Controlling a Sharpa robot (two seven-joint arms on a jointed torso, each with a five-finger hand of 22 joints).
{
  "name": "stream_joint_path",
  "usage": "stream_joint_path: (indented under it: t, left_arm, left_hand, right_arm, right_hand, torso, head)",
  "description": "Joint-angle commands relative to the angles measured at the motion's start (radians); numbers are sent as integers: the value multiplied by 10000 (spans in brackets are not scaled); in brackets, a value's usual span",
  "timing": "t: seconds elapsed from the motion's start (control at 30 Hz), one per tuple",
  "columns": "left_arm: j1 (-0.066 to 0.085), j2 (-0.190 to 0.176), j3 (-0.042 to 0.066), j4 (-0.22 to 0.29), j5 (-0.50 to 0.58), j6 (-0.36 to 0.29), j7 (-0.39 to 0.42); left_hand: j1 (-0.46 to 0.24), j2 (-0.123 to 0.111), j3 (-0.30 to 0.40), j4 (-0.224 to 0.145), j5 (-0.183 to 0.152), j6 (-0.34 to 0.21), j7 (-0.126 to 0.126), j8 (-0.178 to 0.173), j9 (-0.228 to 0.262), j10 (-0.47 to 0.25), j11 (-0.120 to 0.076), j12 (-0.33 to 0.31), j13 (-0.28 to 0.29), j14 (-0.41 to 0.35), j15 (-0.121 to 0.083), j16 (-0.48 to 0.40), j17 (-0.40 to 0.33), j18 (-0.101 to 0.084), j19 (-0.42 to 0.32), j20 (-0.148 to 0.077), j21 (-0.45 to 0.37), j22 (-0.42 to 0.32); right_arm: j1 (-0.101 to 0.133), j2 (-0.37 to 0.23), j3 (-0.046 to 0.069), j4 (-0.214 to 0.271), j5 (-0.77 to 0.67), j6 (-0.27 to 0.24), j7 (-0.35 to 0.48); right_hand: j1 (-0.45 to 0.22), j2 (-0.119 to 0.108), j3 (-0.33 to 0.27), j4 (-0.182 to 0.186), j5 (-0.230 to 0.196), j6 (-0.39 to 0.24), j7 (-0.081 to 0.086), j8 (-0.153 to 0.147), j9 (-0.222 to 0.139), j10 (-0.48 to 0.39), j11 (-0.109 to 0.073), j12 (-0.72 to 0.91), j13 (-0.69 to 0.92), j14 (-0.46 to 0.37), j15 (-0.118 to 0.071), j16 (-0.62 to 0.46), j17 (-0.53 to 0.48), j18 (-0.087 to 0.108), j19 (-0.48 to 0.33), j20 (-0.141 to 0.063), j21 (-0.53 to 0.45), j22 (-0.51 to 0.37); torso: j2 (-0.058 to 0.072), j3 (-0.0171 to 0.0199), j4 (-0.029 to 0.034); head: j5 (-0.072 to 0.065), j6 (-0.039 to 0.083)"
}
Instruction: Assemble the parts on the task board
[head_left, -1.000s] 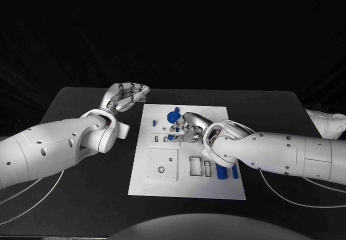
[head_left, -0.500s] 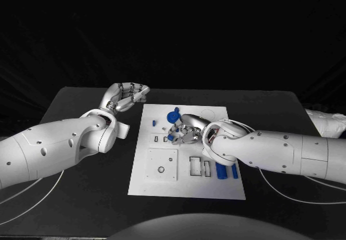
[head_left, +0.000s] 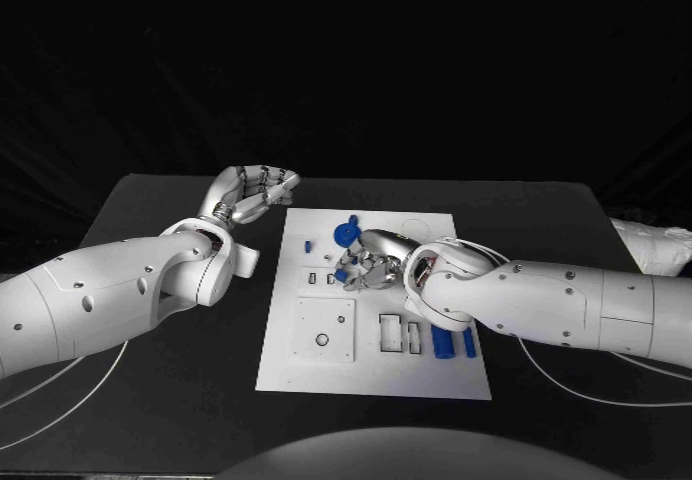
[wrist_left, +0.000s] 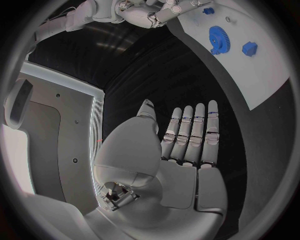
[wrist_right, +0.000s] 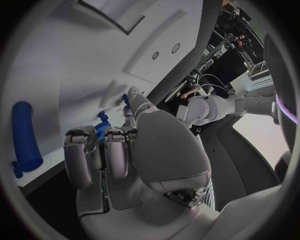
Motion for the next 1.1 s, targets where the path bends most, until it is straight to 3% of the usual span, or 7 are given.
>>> stream_joint_path:
  t: [0.03, 1.1]
  left_arm:
    - [6, 11, 8, 21, -44, 95, 97]
    - [6, 10, 8, 28, -44, 112, 78]
  left_hand:
    - [80, -1, -66, -11, 53, -67, 119, 51, 11, 63, -20, -63, -2, -92, 12, -67, 9, 116, 38, 35, -38, -10]
    - [96, 13, -88, -9, 76, -67, 118, 56, 15, 67, -21, -66, -1, -92, 12, -67, 18, 117, 43, 35, -43, -16]
  right_arm:
    - [1, 26, 3, -30, -228, 124, 101]
    - [1, 93, 22, -333, -146, 65, 722]
  right_hand:
    - [121, 28, 24, -13, 49, -28, -36, -40, -13, 1066, -73, -70, 2612, 1022, -62, 41, 2635, -143, 1048, -96, 45, 2628]
    - [180, 160, 124, -57, 79, -186, -50, -73, -52, 1066, -94, -70, 2612, 1022, -95, 41, 2635, -143, 1048, -140, 45, 2628]
  torso:
    - [6, 3, 3]
    - [3, 1, 1]
  head:
    - [8, 11]
    - [28, 21]
